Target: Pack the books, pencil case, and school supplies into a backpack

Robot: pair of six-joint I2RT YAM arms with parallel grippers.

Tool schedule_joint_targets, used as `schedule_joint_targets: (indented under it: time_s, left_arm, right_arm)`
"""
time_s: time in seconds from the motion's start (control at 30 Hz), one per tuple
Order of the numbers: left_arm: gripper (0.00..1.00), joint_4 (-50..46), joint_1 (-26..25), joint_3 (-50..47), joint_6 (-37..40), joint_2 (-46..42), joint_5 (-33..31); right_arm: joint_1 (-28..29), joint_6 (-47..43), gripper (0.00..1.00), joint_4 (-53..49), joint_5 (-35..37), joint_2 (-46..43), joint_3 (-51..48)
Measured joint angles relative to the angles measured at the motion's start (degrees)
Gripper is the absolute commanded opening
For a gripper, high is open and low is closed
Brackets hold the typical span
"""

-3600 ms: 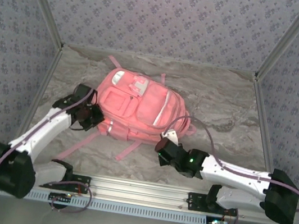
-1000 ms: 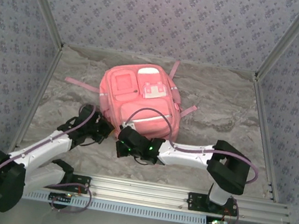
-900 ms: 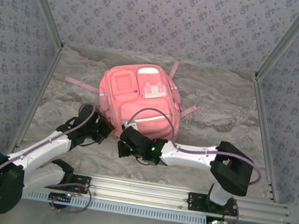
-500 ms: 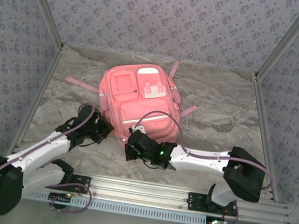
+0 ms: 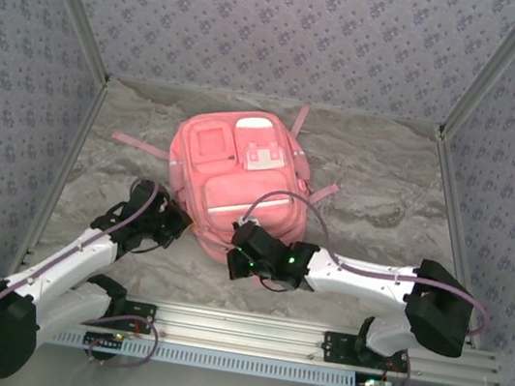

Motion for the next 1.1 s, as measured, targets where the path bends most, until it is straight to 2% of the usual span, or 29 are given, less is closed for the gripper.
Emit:
schedule_joint_targets:
  time_s: [0.23,0.57,0.73,0.77,0.9,0.93,1.1]
  left_arm:
    - [0.00,-1.7,1.0,0.5,1.2,-0.2,0.0]
    - [0.00,-5.1,3.3,2.1,4.3,-0.1,0.0]
    - [0.00,-14.1,4.8,11.2,11.2,5.7,-0.4]
    - [0.02,-16.3,5.4,13.9,12.9,7.6,-0.7]
    - [0.39,-23.6,10.0,22.9,18.7,11.2,-2.0]
    - [0.42,-24.9,11.3,24.8,19.6,10.5,-2.5]
    - [0.42,-30.5,13.5,28.2,21.1,1.5,-4.6]
  right_arm:
    - [-2.1,-1.4,0.00,-3.5,-2.1,-4.0,-2.4]
    - [-5.0,-5.6,0.00,-10.2,-1.5,-10.9,-4.3]
    - [-4.9,-7.1,0.00,-8.5,-3.1,-10.8,-4.2]
    - [-4.8,-6.5,0.00,-7.2,-4.0,-10.2,-4.0]
    - [-3.8,-3.3,0.00,-1.7,-7.1,-4.3,0.1]
    - [-3.3,-2.4,0.00,-0.6,-7.7,-2.2,1.9]
    - [-1.8,0.9,0.00,4.3,-10.9,7.7,9.6]
